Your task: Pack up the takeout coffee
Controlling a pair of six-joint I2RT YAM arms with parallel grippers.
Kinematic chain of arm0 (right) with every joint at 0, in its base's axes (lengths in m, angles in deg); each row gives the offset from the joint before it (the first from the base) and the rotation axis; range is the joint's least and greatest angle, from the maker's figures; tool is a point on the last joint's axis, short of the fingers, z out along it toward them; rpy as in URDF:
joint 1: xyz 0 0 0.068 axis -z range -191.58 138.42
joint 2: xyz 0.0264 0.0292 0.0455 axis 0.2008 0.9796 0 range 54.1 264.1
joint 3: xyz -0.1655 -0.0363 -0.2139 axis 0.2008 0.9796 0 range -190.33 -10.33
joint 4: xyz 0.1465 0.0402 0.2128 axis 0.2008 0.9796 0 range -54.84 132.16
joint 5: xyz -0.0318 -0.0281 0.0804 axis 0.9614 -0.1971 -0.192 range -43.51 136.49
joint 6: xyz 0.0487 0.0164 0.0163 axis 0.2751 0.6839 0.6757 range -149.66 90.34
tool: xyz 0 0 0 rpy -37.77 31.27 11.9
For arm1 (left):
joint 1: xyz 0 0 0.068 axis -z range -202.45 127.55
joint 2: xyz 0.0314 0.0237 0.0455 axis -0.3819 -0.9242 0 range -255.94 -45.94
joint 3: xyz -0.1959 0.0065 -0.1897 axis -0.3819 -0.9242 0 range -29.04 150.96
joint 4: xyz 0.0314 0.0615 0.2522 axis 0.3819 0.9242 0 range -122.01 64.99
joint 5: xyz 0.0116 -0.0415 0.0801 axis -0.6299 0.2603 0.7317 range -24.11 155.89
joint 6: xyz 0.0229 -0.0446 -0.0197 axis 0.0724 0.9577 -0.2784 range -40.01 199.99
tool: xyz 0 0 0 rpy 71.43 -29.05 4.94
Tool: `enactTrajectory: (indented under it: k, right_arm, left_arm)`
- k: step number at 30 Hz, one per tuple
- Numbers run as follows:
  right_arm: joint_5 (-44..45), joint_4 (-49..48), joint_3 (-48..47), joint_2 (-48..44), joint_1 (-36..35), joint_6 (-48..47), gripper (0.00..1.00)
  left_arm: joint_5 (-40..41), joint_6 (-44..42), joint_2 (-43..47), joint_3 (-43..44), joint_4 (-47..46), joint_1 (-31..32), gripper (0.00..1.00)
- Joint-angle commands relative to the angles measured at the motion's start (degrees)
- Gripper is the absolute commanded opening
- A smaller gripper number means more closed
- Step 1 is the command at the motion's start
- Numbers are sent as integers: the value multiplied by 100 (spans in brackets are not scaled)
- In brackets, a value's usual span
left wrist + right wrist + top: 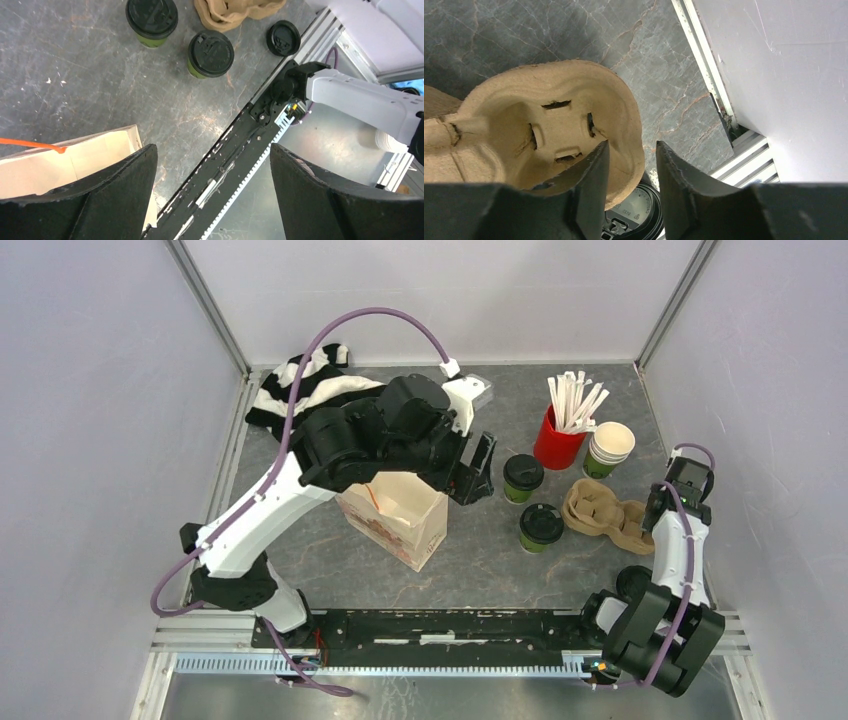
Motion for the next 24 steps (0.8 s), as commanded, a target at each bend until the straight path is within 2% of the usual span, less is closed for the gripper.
enactTrajectory:
  k: [1, 7, 14, 18, 22, 24]
  right_arm:
    - [-90, -260, -129, 54, -21, -87, 39]
    - [-138, -351, -9, 133, -62, -100, 36]
    - [-50, -297, -75, 155, -93, -105, 29]
    - [93, -230, -183, 164, -126, -99, 20]
    - [360, 105, -592, 205, -165, -25, 1]
    - [470, 290, -838, 193, -191, 65, 0]
  left_arm:
    - [-184, 395, -37, 345, 161, -7, 88]
    - [-256, 476, -168, 522, 166, -10, 86]
    - [-266, 445, -226, 627, 202, -41, 86]
    - [-292, 378, -238, 630, 217, -85, 86]
    - [-349, 308, -268, 627, 234, -133, 86]
    - [-399, 264, -280, 627, 258, -164, 86]
